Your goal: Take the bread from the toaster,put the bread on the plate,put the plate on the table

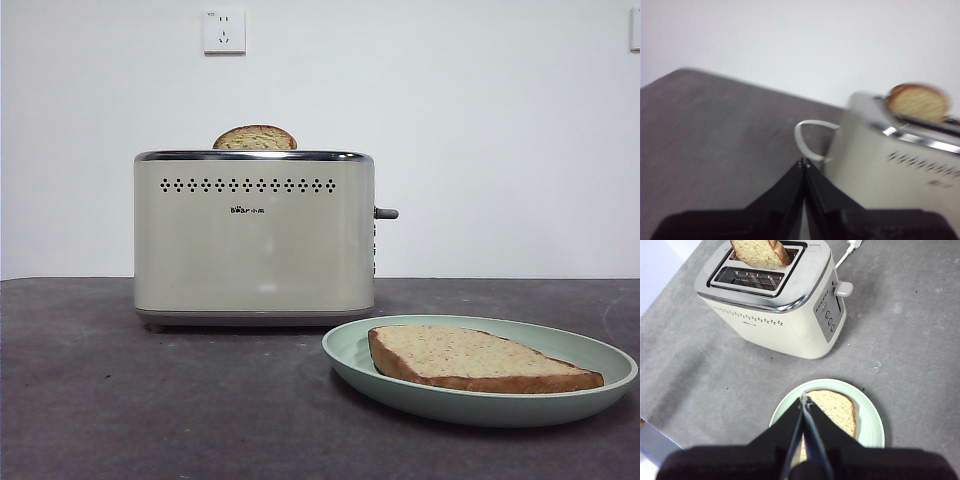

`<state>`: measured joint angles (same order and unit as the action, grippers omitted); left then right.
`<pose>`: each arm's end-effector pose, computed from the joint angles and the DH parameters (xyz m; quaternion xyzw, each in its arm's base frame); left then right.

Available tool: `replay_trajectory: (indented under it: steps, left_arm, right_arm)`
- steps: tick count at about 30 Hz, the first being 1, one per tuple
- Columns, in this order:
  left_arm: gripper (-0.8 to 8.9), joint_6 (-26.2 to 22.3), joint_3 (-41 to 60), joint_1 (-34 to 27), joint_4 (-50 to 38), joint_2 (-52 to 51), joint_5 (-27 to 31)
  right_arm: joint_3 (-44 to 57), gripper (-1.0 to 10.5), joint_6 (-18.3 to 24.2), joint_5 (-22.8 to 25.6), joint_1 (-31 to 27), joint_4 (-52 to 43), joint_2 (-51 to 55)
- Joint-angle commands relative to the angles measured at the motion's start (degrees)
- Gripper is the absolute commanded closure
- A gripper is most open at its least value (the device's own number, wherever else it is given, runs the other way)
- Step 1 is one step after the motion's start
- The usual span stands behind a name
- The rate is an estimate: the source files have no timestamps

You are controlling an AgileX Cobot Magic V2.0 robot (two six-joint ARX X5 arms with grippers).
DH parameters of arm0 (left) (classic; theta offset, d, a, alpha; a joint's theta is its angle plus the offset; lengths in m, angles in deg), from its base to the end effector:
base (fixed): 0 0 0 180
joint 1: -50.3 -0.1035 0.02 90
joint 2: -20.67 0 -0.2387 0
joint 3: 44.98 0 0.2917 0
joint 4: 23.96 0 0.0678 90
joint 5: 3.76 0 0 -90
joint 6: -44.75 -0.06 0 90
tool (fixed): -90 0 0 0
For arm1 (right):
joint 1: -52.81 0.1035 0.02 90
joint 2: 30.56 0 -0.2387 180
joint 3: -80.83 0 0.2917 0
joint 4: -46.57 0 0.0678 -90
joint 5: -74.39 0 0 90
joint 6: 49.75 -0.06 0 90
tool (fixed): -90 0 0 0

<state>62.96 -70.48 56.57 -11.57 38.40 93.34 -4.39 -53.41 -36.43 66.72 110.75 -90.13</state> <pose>0.2081 -0.0154 0.2054 -0.1535 0.0384 0.0135 0.9873 0.2462 0.0830 0.3584 0.0486 0.3382 0.2711 0.8999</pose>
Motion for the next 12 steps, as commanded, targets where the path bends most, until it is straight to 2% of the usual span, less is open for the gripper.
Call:
replay_trajectory:
  steps: [1, 4, 7, 10, 12]
  left_arm:
    - [8.17, 2.2, 5.2, -2.8, 0.3, -4.5, -0.1]
    - [8.17, 4.7, 9.3, -5.5, 3.0, -8.8, 0.1]
    - [8.17, 5.3, 11.5, -6.8, 6.8, -11.6, 0.0]
    - [8.17, 4.3, 12.3, -7.1, 11.5, -14.0, -0.1]
    - [8.17, 1.8, 12.3, -7.1, 12.7, -15.6, -0.9]
  right_arm:
    - [0.3, 9.5, -0.3, 0.2, 0.1, -0.2, 0.0]
    - [0.3, 9.5, -0.3, 0.2, 0.1, -0.2, 0.0]
    - [0.3, 9.5, -0.3, 0.2, 0.1, -0.2, 0.0]
    - [0.3, 9.5, -0.3, 0.2, 0.1, -0.2, 0.0]
    - [0.3, 9.5, -0.3, 0.2, 0.1, -0.2, 0.0]
